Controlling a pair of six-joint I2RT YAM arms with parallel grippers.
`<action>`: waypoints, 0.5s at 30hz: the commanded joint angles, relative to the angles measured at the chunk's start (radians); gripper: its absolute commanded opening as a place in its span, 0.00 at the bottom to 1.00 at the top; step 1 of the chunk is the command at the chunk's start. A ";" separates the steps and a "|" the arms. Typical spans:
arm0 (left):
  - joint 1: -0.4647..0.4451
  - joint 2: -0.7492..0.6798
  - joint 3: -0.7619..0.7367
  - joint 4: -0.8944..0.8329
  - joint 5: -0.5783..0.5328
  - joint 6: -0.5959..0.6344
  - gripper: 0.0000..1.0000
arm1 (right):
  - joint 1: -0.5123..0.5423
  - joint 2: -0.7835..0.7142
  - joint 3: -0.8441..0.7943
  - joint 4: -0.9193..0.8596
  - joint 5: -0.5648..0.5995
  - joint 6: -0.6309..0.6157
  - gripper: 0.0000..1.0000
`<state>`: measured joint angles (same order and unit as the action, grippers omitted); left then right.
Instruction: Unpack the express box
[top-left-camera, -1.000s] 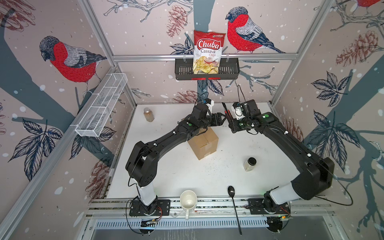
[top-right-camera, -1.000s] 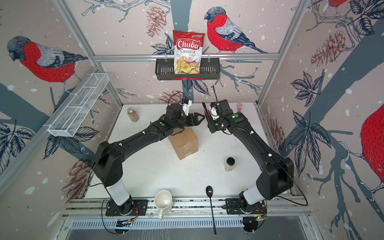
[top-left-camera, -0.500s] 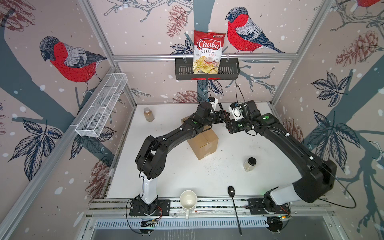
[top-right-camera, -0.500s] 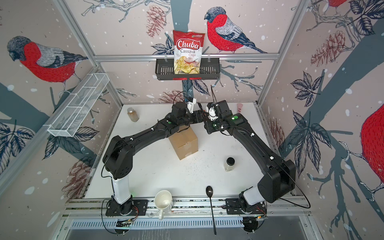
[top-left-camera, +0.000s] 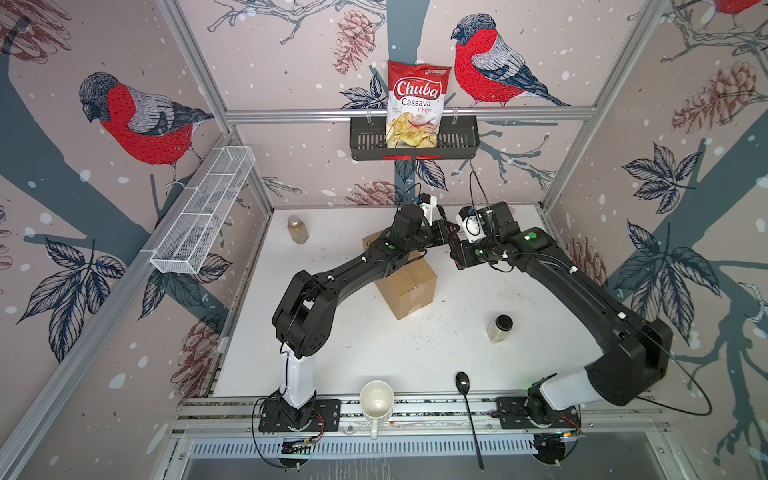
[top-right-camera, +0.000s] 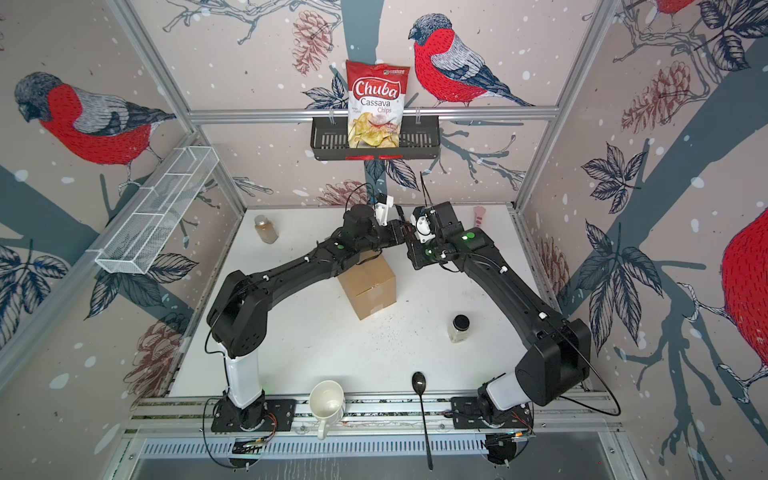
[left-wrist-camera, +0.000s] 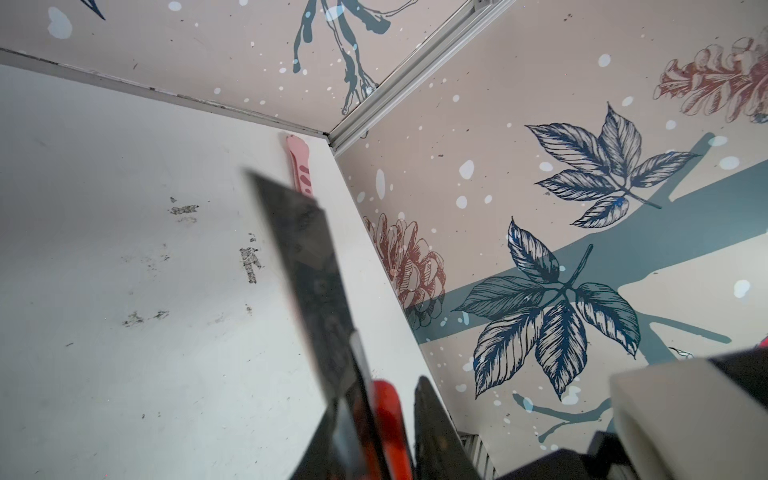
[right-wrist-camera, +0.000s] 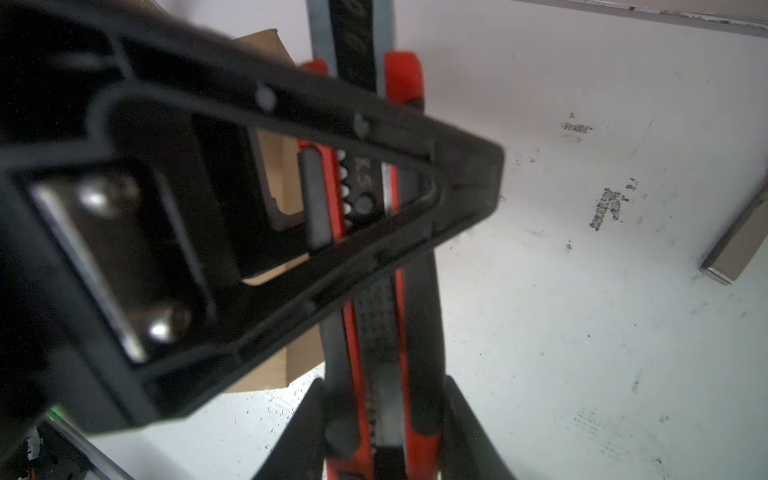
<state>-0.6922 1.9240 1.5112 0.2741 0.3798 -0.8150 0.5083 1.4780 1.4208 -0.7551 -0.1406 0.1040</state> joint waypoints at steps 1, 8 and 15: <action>-0.001 -0.005 -0.014 0.027 -0.015 0.016 0.21 | 0.001 -0.016 0.001 0.045 -0.011 0.000 0.13; -0.001 -0.015 -0.043 0.064 -0.029 -0.005 0.10 | 0.001 -0.035 -0.011 0.062 -0.002 0.008 0.14; 0.003 -0.019 -0.080 0.154 -0.020 -0.070 0.08 | 0.001 -0.080 -0.079 0.149 -0.002 0.015 0.37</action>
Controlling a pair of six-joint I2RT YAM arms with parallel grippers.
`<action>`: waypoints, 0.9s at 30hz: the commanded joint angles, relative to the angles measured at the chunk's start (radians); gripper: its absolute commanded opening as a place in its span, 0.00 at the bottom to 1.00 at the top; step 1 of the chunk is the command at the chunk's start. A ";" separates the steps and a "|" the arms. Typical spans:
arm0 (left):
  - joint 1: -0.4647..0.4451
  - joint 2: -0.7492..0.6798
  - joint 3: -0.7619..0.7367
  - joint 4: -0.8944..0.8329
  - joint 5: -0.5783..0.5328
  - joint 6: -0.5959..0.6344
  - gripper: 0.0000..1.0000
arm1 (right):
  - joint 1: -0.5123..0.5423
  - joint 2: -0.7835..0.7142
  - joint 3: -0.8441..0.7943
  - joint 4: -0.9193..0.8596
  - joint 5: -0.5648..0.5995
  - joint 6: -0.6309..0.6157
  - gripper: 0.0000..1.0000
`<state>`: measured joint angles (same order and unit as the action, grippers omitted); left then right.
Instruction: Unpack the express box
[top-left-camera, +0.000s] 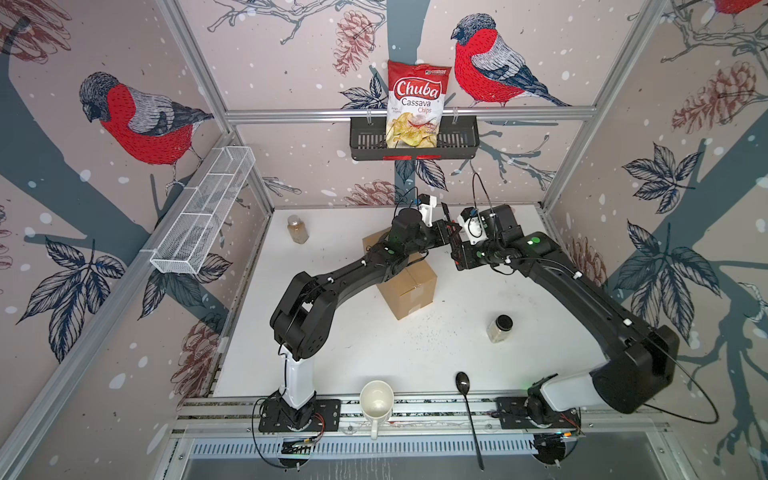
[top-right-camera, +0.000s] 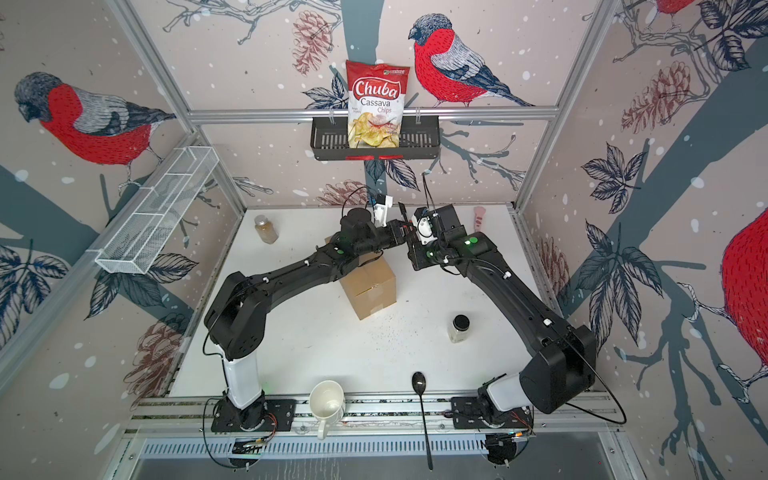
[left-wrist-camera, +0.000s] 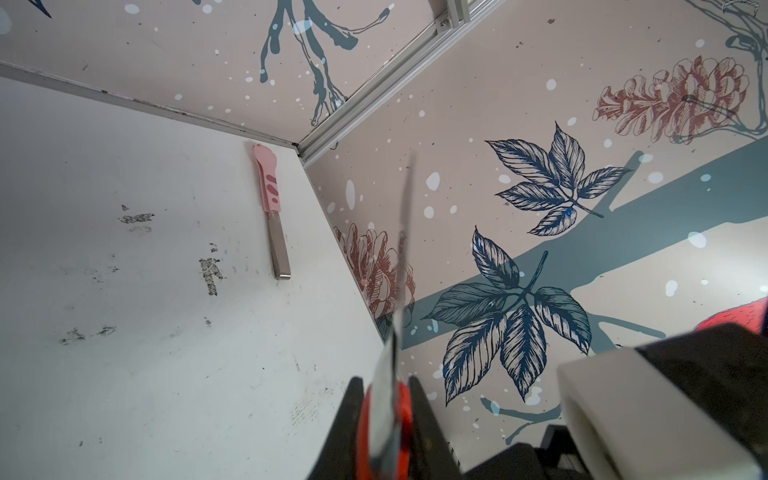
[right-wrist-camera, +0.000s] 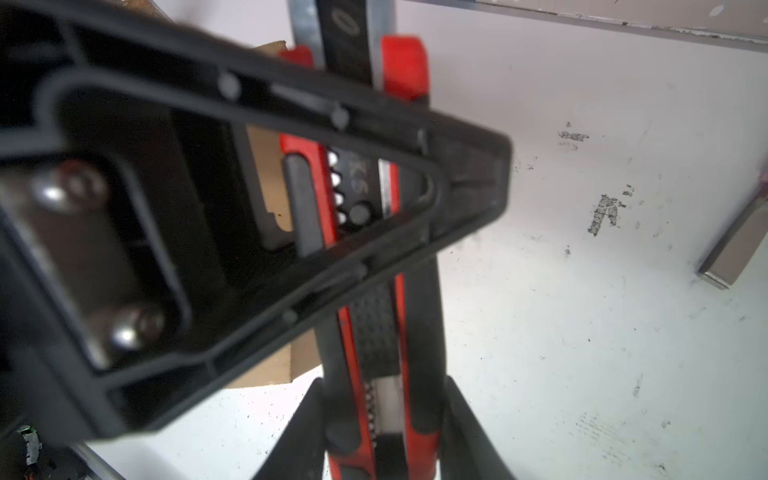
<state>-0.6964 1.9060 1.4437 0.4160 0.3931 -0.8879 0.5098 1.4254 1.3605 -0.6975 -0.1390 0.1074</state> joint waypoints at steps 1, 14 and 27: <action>0.008 0.000 -0.012 0.021 -0.029 -0.006 0.08 | -0.001 -0.033 -0.031 0.110 -0.005 0.012 0.39; 0.008 0.002 -0.040 0.119 0.007 -0.092 0.08 | -0.009 0.008 -0.016 0.166 -0.045 -0.007 0.46; 0.001 -0.007 -0.058 0.167 0.042 -0.125 0.07 | -0.015 0.065 0.022 0.181 -0.081 -0.026 0.37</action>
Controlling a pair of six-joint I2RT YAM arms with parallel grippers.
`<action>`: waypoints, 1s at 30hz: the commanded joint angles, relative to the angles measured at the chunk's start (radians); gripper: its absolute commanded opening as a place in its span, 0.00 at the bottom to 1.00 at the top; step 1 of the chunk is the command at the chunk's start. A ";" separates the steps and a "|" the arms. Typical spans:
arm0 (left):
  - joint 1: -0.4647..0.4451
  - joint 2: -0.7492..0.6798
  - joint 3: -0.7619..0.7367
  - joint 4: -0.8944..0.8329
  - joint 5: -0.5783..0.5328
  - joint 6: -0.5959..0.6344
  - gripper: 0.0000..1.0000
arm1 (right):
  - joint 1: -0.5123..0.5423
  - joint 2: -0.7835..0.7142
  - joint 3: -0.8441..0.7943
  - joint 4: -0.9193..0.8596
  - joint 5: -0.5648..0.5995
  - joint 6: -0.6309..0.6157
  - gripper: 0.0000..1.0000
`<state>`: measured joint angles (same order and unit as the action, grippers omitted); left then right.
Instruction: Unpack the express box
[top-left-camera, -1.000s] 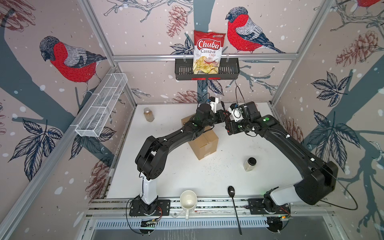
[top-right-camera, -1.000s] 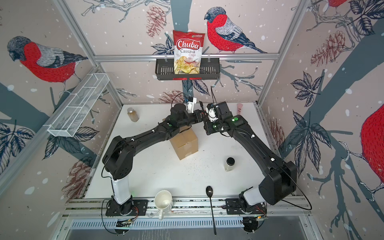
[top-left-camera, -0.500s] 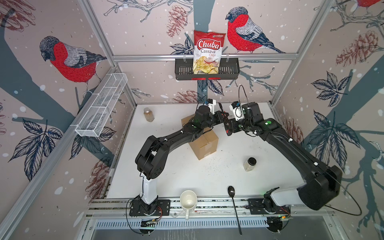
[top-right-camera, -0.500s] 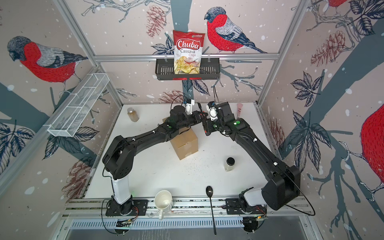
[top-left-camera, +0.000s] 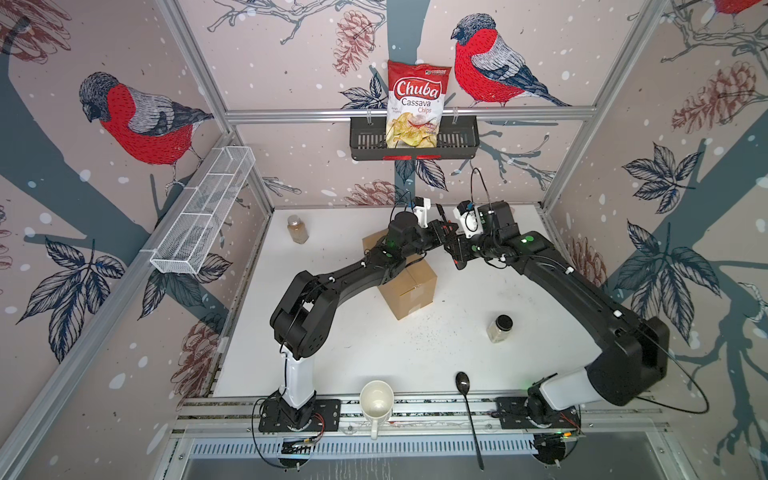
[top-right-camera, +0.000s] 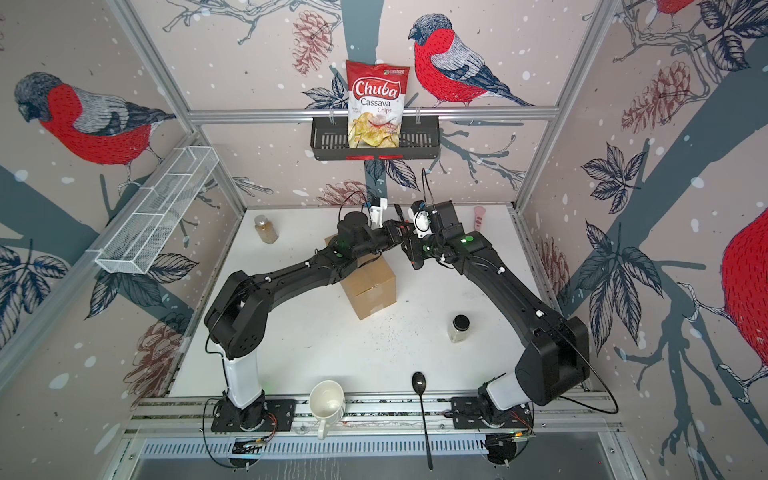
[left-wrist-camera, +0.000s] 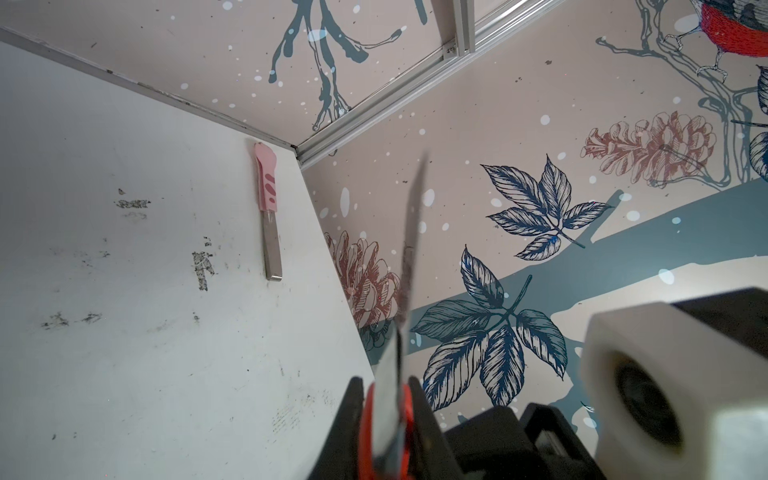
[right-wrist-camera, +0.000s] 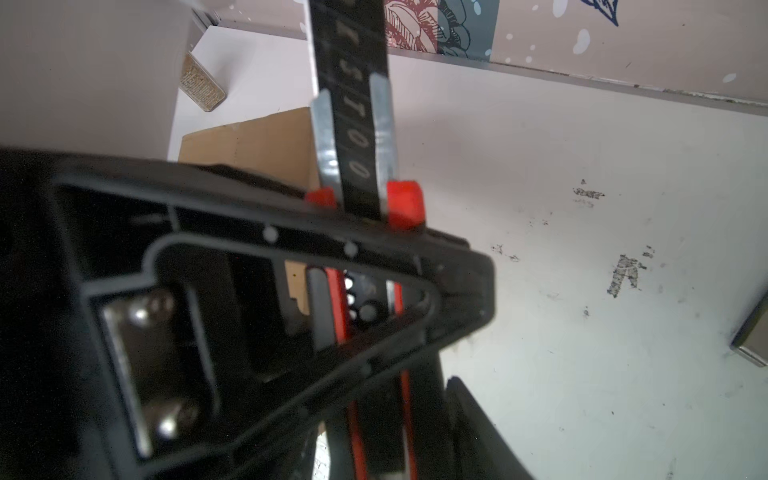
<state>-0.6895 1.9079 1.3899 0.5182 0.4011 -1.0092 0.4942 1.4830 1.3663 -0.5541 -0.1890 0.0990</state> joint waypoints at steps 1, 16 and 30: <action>-0.005 -0.010 -0.006 0.063 0.033 -0.002 0.07 | 0.000 0.008 0.023 0.033 -0.031 -0.018 0.34; -0.007 -0.069 -0.067 -0.007 -0.038 0.106 0.45 | 0.010 -0.009 0.045 -0.103 -0.016 0.013 0.09; -0.002 -0.286 -0.258 -0.157 -0.179 0.223 0.83 | 0.066 -0.080 0.041 -0.376 0.127 0.163 0.07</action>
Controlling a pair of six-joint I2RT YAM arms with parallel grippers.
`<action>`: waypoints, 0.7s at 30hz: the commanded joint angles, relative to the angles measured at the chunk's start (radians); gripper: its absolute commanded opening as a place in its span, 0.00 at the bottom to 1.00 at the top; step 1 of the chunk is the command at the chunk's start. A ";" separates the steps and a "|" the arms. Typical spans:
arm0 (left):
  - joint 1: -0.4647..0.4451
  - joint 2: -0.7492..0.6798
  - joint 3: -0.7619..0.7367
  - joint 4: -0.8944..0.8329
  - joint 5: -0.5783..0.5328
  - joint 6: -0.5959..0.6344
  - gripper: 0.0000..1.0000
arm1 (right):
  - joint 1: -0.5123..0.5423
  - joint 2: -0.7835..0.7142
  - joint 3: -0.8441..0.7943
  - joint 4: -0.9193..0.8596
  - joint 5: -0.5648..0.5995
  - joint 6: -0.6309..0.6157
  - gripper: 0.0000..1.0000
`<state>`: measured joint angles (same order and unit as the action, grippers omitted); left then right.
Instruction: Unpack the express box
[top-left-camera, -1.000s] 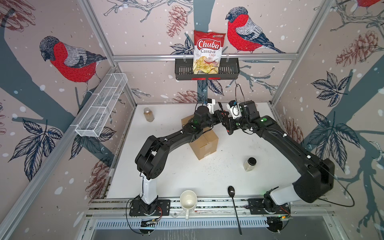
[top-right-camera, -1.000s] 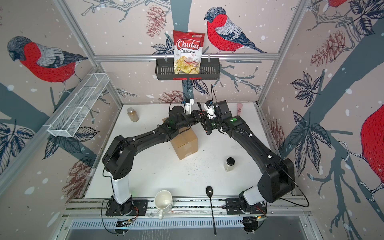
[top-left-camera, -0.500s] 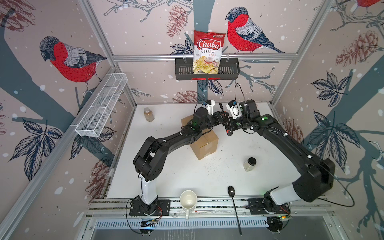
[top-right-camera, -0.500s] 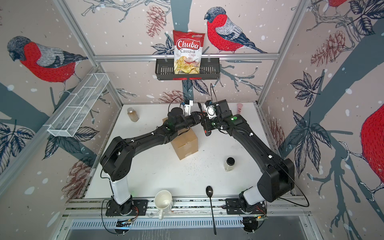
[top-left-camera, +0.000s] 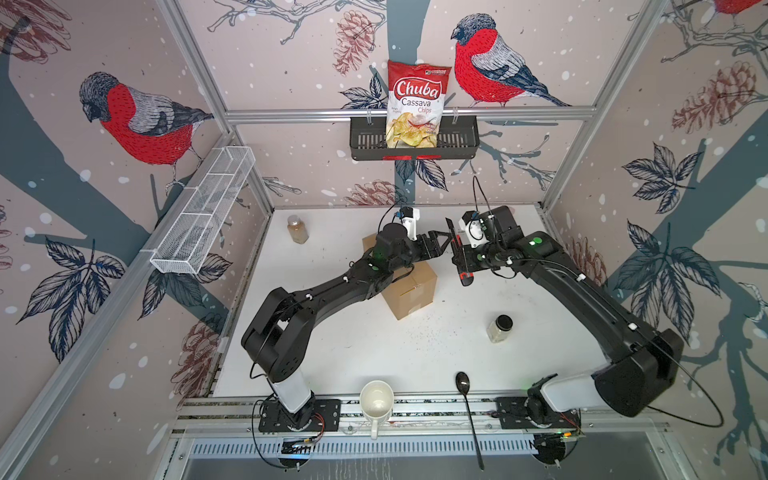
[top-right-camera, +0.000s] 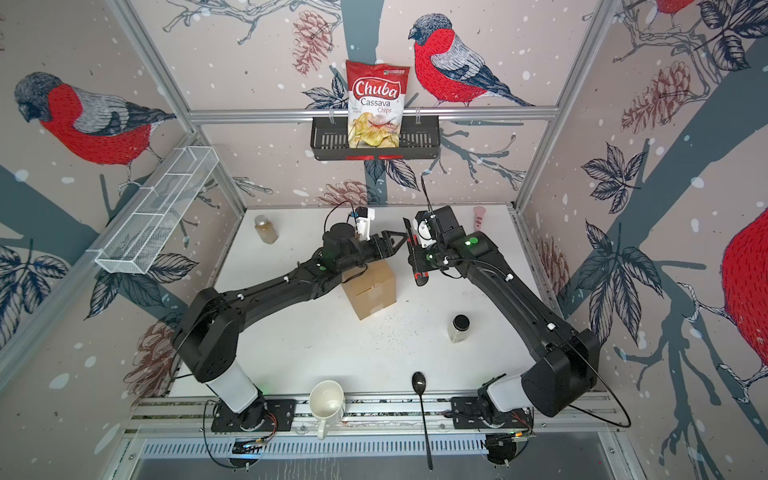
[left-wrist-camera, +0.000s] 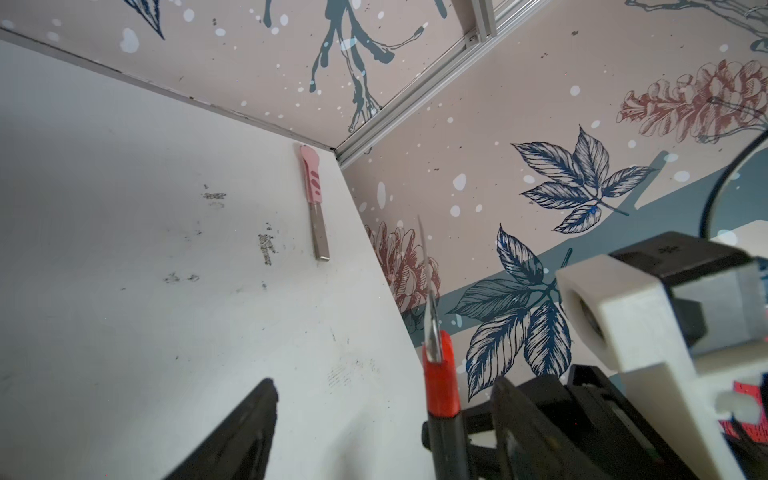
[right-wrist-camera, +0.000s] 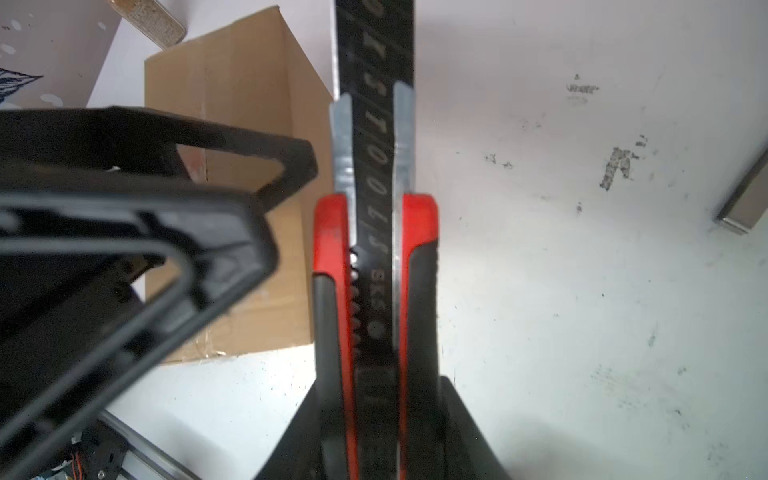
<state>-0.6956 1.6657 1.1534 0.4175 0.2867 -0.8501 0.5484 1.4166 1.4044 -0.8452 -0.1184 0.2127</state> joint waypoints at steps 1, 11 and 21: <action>0.005 -0.068 -0.031 -0.091 -0.090 0.085 0.86 | 0.019 -0.019 0.000 -0.106 0.058 0.057 0.07; 0.011 -0.220 -0.067 -0.456 -0.315 0.288 0.95 | 0.144 -0.111 -0.122 -0.191 0.075 0.163 0.07; 0.021 -0.228 -0.191 -0.397 -0.406 0.307 0.96 | 0.263 -0.153 -0.178 -0.232 0.079 0.232 0.07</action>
<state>-0.6785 1.4357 0.9810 0.0196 -0.0757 -0.5491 0.7914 1.2686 1.2350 -1.0573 -0.0483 0.4034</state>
